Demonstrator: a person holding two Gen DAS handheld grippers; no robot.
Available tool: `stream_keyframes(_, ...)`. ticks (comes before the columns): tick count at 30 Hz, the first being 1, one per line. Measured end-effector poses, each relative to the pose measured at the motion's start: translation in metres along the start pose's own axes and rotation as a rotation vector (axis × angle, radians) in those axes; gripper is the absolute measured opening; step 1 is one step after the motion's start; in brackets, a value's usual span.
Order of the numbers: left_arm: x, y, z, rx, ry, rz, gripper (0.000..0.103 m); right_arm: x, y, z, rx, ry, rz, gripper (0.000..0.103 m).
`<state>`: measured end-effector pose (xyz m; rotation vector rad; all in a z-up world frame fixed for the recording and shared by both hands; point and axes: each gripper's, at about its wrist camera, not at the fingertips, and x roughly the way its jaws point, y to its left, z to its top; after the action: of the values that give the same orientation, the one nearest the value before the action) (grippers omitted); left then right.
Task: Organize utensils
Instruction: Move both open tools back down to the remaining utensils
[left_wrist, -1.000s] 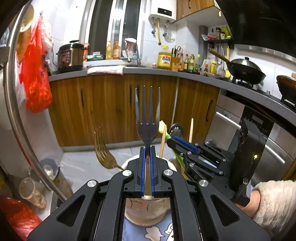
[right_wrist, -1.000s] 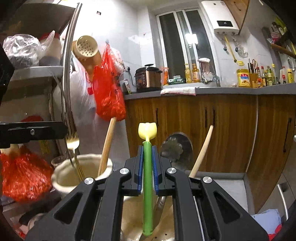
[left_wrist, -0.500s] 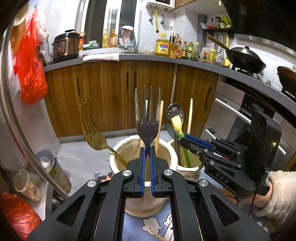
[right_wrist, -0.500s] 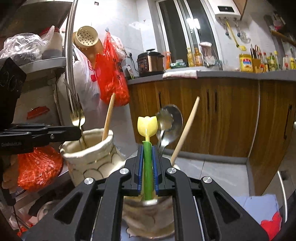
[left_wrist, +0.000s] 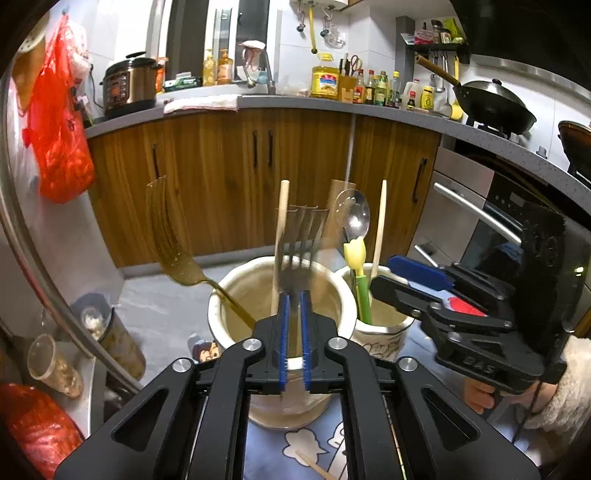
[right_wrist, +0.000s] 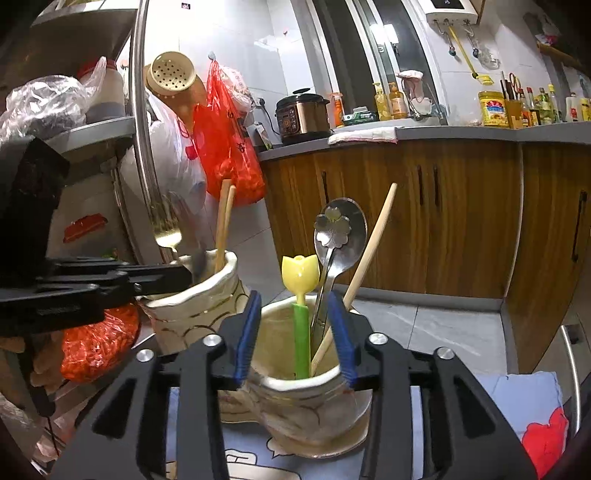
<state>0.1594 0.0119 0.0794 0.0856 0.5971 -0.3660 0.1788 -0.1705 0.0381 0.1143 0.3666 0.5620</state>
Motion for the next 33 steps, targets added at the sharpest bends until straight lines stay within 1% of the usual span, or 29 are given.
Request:
stream_keyframes(2, -0.005, -0.002, 0.000, -0.001, -0.014, 0.009, 0.017, -0.012, 0.001, 0.001, 0.012, -0.003, -0.012, 0.045)
stream_keyframes(3, -0.008, -0.002, 0.001, -0.003, -0.018, 0.013, 0.017, -0.020, 0.001, 0.002, 0.024, -0.002, -0.022, 0.049)
stream_keyframes(4, -0.011, -0.003, 0.001, -0.005, -0.023, 0.014, 0.018, -0.026, 0.001, 0.002, 0.034, -0.001, -0.028, 0.055)
stream_keyframes(5, -0.016, -0.004, 0.001, -0.007, -0.027, 0.016, 0.019, -0.032, 0.001, 0.002, 0.047, 0.002, -0.035, 0.059)
stream_keyframes(6, -0.020, -0.005, -0.001, -0.008, -0.031, 0.023, 0.020, -0.039, 0.001, 0.002, 0.061, 0.002, -0.043, 0.066)
stream_keyframes(7, -0.025, -0.007, -0.003, -0.008, -0.035, 0.033, 0.023, -0.050, 0.001, 0.001, 0.081, -0.003, -0.050, 0.070)
stream_keyframes(8, -0.029, -0.008, -0.004, -0.009, -0.037, 0.040, 0.029, -0.058, 0.001, 0.000, 0.092, -0.008, -0.056, 0.071)
stream_keyframes(9, -0.034, -0.010, -0.006, -0.013, -0.040, 0.045, 0.033, -0.066, 0.003, -0.001, 0.100, -0.012, -0.067, 0.074)
stream_keyframes(10, -0.040, -0.011, -0.011, -0.022, -0.044, 0.051, 0.041, -0.071, 0.004, -0.002, 0.105, -0.013, -0.078, 0.078)
stream_keyframes(11, -0.044, -0.013, -0.014, -0.028, -0.047, 0.057, 0.047, -0.077, 0.005, -0.003, 0.112, -0.013, -0.088, 0.079)
stream_keyframes(15, -0.060, -0.020, -0.034, -0.059, -0.053, 0.091, 0.059, -0.101, 0.012, -0.013, 0.178, -0.021, -0.104, 0.088)
stream_keyframes(17, -0.066, -0.025, -0.045, -0.080, -0.052, 0.116, 0.075, -0.111, 0.013, -0.022, 0.218, -0.040, -0.119, 0.091)
stream_keyframes(19, -0.070, -0.032, -0.059, -0.108, -0.048, 0.126, 0.078, -0.117, 0.013, -0.036, 0.262, -0.047, -0.158, 0.095)
stream_keyframes(24, -0.070, -0.046, -0.090, -0.133, -0.022, 0.186, 0.086, -0.118, 0.011, -0.064, 0.295, 0.003, -0.200, 0.096)
stream_keyframes(29, -0.061, -0.045, -0.121, -0.168, 0.016, 0.212, 0.089, -0.114, 0.010, -0.079, 0.261, 0.044, -0.238, 0.097)
stream_keyframes(33, -0.053, -0.042, -0.137, -0.145, 0.020, 0.272, 0.091, -0.102, 0.015, -0.089, 0.203, 0.110, -0.243, 0.097)
